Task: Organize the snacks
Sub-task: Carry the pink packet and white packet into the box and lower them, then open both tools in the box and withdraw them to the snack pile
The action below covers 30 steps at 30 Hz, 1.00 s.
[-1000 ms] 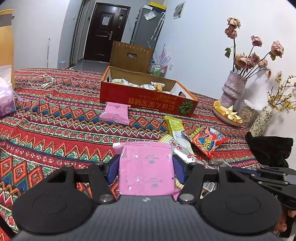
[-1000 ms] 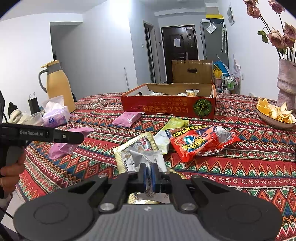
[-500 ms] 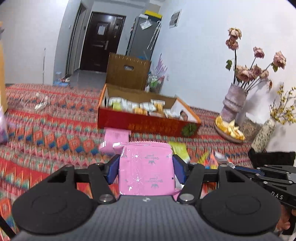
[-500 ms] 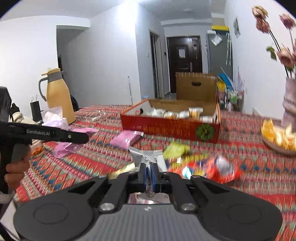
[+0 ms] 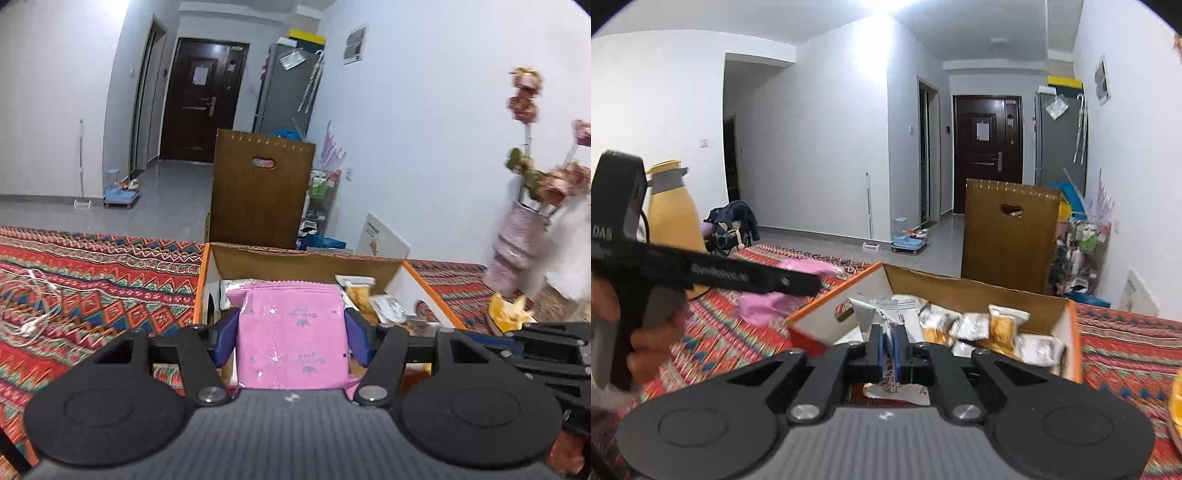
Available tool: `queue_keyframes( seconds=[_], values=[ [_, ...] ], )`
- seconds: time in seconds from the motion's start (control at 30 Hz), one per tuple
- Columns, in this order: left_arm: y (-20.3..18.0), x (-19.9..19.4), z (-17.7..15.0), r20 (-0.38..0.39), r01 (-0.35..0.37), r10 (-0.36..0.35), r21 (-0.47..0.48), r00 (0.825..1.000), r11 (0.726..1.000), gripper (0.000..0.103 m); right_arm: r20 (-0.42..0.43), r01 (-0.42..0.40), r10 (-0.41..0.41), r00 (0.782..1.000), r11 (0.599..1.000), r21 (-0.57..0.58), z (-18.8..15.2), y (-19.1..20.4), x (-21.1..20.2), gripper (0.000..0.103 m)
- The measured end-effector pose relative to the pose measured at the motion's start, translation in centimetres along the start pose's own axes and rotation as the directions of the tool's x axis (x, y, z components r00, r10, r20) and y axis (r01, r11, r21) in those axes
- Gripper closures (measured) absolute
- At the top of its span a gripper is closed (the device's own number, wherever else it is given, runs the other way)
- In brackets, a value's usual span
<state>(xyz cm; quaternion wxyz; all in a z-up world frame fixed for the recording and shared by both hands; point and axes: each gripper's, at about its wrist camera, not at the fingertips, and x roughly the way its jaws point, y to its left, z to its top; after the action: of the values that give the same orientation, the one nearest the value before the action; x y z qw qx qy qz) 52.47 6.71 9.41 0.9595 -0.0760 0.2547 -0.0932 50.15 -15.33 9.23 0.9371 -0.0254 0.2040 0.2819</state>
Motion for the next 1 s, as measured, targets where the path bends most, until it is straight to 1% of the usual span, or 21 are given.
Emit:
queue_keyframes(
  seconds=[0.1,0.17,0.23,0.3,0.33,0.37,0.4,0.43,0.47,0.5,0.53,0.6,0.63,0.8,0.87,0.93,1.0],
  values=[
    [1.2,3.8,0.1,-0.036,0.006,-0.007,-0.032,0.999,0.999,0.042,-0.028,0.005,-0.004,1.0,0.999,0.035,0.3,-0.8,4.6,0.098],
    [1.9,6.0,-0.4,-0.066,-0.016,0.012,-0.06,0.998,0.998,0.042,-0.071,0.006,0.0,0.997,0.997,0.081,-0.2,-1.7,7.5,0.098],
    [2.2,7.4,-1.0,-0.102,-0.025,0.02,-0.042,0.995,0.999,0.042,-0.11,0.008,0.004,0.994,0.993,0.114,-1.0,-2.2,9.8,0.098],
    [2.6,8.2,-1.6,-0.123,-0.026,0.02,-0.043,0.992,0.999,0.042,-0.132,0.012,0.006,0.991,0.991,0.135,-1.8,-2.3,11.2,0.098],
    [2.7,8.5,-1.7,-0.136,-0.026,0.019,-0.048,0.991,0.999,0.042,-0.156,0.004,0.02,0.987,0.989,0.15,-2.0,-2.4,12.1,0.097],
    [2.7,8.5,-1.9,-0.126,-0.015,0.009,-0.04,0.992,0.999,0.042,-0.171,-0.01,0.038,0.985,0.987,0.162,-2.2,-2.4,12.6,0.095],
    [2.7,8.4,-1.9,-0.118,-0.015,0.011,-0.038,0.993,0.999,0.039,-0.174,-0.033,0.066,0.983,0.981,0.189,-2.6,-2.5,12.9,0.091],
    [2.7,8.3,-1.9,-0.111,-0.017,0.013,-0.04,0.994,0.999,0.034,-0.172,-0.051,0.091,0.981,0.973,0.223,-2.9,-2.7,13.1,0.085],
    [2.7,8.1,-2.0,-0.101,-0.013,0.009,-0.039,0.995,0.999,0.031,-0.178,-0.064,0.109,0.978,0.969,0.239,-3.0,-2.9,13.1,0.085],
    [2.7,8.0,-1.9,-0.096,-0.012,0.009,-0.034,0.995,0.999,0.031,-0.178,-0.062,0.106,0.978,0.969,0.24,-3.1,-2.9,13.0,0.083],
    [2.7,7.9,-1.8,-0.093,-0.015,0.012,-0.033,0.996,0.999,0.029,-0.172,-0.054,0.096,0.98,0.971,0.235,-3.0,-3.0,12.8,0.076],
    [2.8,7.7,-1.5,-0.088,-0.022,0.018,-0.044,0.996,0.999,0.028,-0.155,-0.055,0.095,0.983,0.968,0.244,-2.7,-3.3,12.2,0.066],
    [2.8,7.4,-1.3,-0.085,-0.019,0.015,-0.047,0.996,0.999,0.028,-0.145,-0.057,0.096,0.985,0.967,0.25,-2.4,-3.4,12.0,0.064],
    [2.1,5.3,-0.4,-0.043,-0.031,0.03,-0.025,0.999,0.999,0.028,-0.099,-0.049,0.074,0.992,0.972,0.231,-0.8,-3.3,10.1,0.064],
    [1.6,3.7,-0.3,-0.027,-0.026,0.026,-0.021,0.999,0.999,0.024,-0.078,-0.034,0.051,0.996,0.978,0.208,-0.2,-3.0,8.3,0.062],
    [1.0,1.7,-0.4,-0.022,-0.017,0.017,-0.007,1.0,1.0,0.023,-0.061,-0.002,0.013,0.998,0.984,0.179,0.0,-2.6,6.0,0.056],
    [0.1,-0.9,-0.7,-0.011,-0.006,0.006,0.02,1.0,1.0,0.023,-0.048,0.016,-0.009,0.999,0.989,0.149,0.3,-2.2,3.7,0.053]
  ],
)
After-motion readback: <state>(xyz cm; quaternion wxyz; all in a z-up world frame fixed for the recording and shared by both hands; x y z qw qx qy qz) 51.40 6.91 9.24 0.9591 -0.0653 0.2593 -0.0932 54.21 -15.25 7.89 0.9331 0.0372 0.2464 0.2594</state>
